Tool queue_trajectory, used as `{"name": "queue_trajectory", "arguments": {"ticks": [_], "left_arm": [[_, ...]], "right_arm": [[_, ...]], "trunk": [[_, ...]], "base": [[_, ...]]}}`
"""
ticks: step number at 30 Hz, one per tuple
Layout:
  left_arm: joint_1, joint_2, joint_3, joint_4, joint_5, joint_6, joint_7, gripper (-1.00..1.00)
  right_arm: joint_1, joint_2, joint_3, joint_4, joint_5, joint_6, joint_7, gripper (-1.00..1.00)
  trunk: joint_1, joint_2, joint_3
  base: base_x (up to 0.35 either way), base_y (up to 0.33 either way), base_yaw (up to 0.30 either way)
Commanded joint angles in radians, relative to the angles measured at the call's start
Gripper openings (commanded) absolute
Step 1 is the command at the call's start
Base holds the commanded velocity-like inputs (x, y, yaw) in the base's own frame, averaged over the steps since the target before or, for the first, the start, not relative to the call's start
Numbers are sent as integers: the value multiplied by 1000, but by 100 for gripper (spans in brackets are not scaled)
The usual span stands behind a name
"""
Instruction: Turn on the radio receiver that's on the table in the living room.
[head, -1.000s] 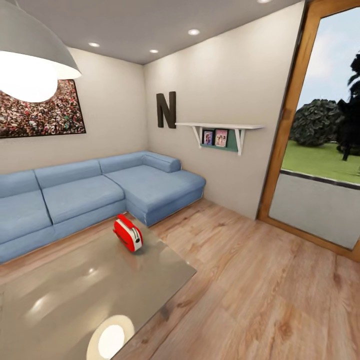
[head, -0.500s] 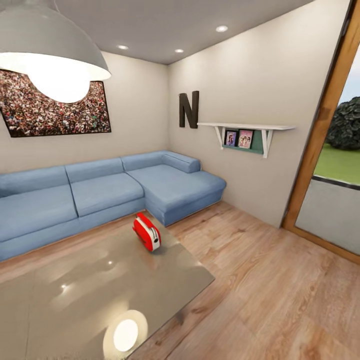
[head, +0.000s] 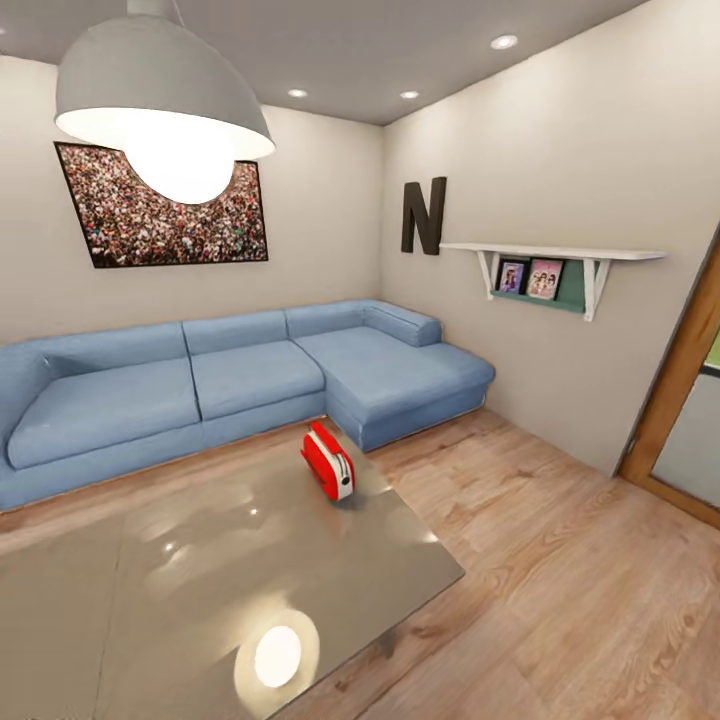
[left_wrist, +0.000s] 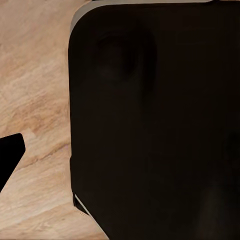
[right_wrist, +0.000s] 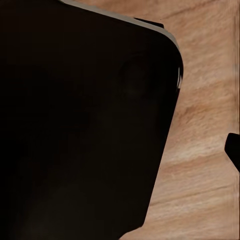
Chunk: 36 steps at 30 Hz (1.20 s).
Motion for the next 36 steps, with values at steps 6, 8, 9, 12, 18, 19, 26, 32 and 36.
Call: {"name": "queue_trajectory", "arguments": {"ticks": [6, 8, 9, 12, 18, 19, 26, 32, 36], "left_arm": [[0, 0, 0, 0, 1, 0, 0, 100], [0, 0, -1, 0, 1, 0, 0, 100], [0, 0, -1, 0, 1, 0, 0, 100], [0, -1, 0, 0, 1, 0, 0, 100], [0, -1, 1, 0, 1, 0, 0, 100], [0, -1, 1, 0, 1, 0, 0, 100], [0, -1, -1, 0, 1, 1, 0, 100], [0, -1, 0, 0, 1, 1, 0, 100], [0, -1, 1, 0, 1, 0, 0, 100]], "right_arm": [[0, 0, 1, 0, 3, 0, 1, 100], [0, 1, 1, 0, 4, 0, 0, 100], [0, 1, 1, 0, 4, 1, 0, 100], [0, 1, 1, 0, 3, 0, 0, 100], [0, 2, 1, 0, 2, 0, 0, 100], [0, 2, 1, 0, 1, 0, 0, 100], [0, 2, 2, 0, 2, 1, 0, 100], [0, 2, 2, 0, 1, 1, 0, 100], [0, 2, 1, 0, 1, 1, 0, 100]], "trunk": [[0, 0, -2], [0, 0, -2], [0, 0, -2], [0, 0, -2], [0, 0, -2], [0, 0, -2], [0, 0, -4], [0, 0, -6], [0, 0, -8]], "base": [[227, -175, 128], [236, -183, 22], [238, -184, 6], [230, -177, 39], [99, -75, 205], [29, -22, 269], [6, -5, 290], [0, 0, 295], [0, 0, 296]]}}
